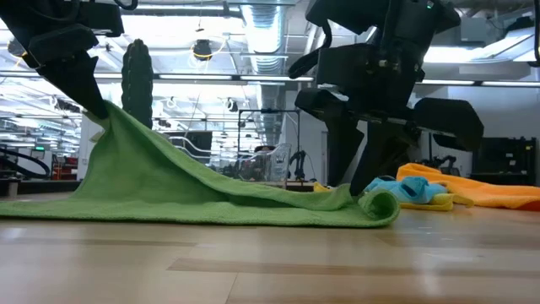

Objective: Fold microfiber towels
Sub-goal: Fold the green microfiber cloth

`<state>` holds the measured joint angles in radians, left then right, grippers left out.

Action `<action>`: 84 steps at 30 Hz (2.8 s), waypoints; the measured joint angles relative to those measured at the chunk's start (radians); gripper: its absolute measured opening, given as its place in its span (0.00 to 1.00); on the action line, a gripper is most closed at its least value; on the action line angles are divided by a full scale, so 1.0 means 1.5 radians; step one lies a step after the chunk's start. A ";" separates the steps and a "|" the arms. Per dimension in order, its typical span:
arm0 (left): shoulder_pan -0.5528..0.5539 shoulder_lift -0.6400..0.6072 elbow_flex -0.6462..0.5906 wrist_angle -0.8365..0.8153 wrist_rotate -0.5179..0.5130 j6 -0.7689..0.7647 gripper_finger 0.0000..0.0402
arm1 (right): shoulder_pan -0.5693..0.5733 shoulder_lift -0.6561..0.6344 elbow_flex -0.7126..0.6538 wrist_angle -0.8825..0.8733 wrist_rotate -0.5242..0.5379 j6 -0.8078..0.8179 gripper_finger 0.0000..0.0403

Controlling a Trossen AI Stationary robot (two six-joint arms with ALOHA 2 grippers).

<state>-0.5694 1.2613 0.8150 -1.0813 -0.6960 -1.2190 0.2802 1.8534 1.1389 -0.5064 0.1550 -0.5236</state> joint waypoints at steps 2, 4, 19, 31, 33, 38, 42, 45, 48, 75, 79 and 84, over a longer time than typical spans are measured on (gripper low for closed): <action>0.000 0.000 0.000 0.000 -0.001 0.000 0.00 | 0.000 0.000 0.000 0.000 0.000 0.003 0.32; 0.000 0.000 0.000 0.000 -0.001 0.000 0.00 | -0.001 0.000 0.000 0.000 0.001 0.007 0.27; 0.000 -0.009 0.003 -0.002 0.067 0.021 0.00 | 0.001 -0.054 0.028 -0.023 0.005 0.179 0.02; -0.035 -0.040 0.122 -0.118 0.110 0.031 0.00 | 0.013 -0.210 0.007 -0.064 0.008 0.412 0.01; -0.041 -0.040 0.136 -0.130 0.111 0.031 0.00 | 0.025 -0.223 -0.005 -0.069 0.013 0.446 0.02; -0.040 -0.040 0.139 -0.140 0.079 0.034 0.00 | 0.049 -0.233 -0.046 -0.075 0.040 0.516 0.02; -0.030 -0.040 0.176 -0.130 0.086 0.009 0.00 | 0.057 -0.233 -0.025 -0.034 0.023 0.569 0.02; -0.038 -0.040 0.215 -0.145 0.109 0.027 0.00 | 0.076 -0.235 0.004 -0.017 0.021 0.556 0.02; -0.044 -0.040 0.246 -0.178 0.124 0.029 0.00 | 0.087 -0.235 0.020 -0.018 0.008 0.554 0.02; -0.230 -0.012 0.554 -0.209 0.207 -0.128 0.00 | 0.277 -0.327 0.023 0.052 -0.029 0.874 0.02; -0.228 0.010 0.541 -0.275 0.189 -0.135 0.00 | 0.274 -0.310 0.024 -0.009 -0.001 0.872 0.03; -0.185 0.032 0.474 -0.322 0.165 -0.118 0.00 | 0.235 -0.250 0.023 -0.079 0.005 0.821 0.03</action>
<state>-0.8469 1.3087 1.5262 -1.5645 -0.4486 -1.3958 0.6327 1.4788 1.1732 -0.6245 0.1632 0.7080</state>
